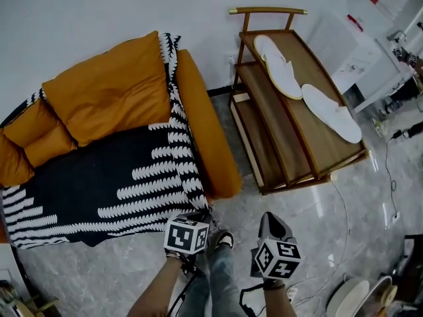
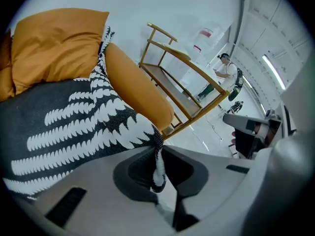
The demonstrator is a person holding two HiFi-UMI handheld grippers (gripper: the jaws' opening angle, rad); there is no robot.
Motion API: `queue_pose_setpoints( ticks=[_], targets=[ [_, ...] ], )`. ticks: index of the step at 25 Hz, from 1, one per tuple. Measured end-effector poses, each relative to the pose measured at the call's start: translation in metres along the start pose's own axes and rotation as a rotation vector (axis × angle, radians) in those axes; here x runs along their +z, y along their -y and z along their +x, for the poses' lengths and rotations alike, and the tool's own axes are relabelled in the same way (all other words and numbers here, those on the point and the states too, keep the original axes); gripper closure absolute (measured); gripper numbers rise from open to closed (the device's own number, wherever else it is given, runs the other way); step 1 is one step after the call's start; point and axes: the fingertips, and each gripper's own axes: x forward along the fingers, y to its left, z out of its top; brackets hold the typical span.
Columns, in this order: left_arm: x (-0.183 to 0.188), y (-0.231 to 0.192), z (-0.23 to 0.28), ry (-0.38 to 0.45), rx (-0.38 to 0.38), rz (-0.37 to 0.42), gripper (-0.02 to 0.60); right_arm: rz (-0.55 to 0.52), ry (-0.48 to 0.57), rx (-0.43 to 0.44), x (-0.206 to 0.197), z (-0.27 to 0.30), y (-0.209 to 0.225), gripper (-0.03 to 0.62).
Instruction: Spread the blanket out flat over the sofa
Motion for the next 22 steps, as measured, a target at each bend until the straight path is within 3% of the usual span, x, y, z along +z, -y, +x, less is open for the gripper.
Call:
queue_pose_setpoints(
  ticks=[17, 22],
  targets=[
    [-0.021, 0.006, 0.062, 0.003, -0.094, -0.114, 0.551, 0.013, -0.086, 0.030, -0.015, 0.049, 0.023, 0.589],
    [-0.021, 0.000, 0.081, 0.041, -0.077, -0.114, 0.551, 0.007, -0.096, 0.038, -0.017, 0.065, 0.024, 0.589]
  ],
)
